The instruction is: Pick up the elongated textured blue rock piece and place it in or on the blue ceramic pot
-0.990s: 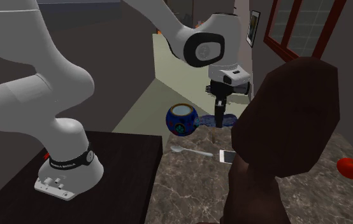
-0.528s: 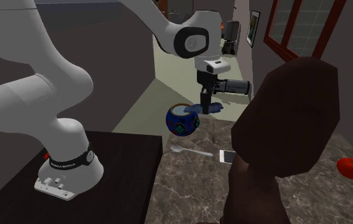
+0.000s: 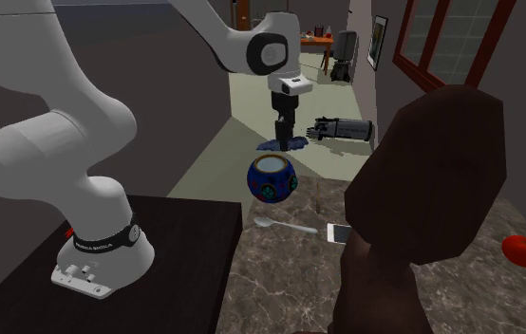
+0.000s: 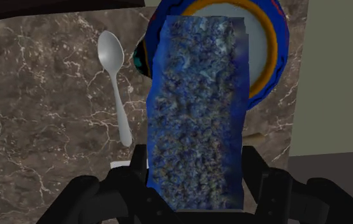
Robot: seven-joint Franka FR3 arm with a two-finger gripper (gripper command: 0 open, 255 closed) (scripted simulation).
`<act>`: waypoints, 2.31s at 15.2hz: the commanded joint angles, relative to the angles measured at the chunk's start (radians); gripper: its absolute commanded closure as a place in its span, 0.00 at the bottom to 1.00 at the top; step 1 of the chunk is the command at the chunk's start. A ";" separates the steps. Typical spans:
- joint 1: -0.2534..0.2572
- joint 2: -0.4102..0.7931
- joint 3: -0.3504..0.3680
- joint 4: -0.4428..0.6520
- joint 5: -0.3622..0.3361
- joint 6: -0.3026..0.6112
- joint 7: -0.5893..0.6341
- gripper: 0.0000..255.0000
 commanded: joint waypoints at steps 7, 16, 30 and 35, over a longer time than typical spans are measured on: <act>0.053 0.123 0.038 0.015 -0.175 0.023 0.221 1.00; 0.155 0.285 -0.083 0.007 -0.417 0.095 0.397 1.00; 0.185 0.320 -0.120 0.009 -0.470 0.111 0.435 0.00; 0.082 0.193 0.008 0.003 -0.282 0.057 0.306 0.00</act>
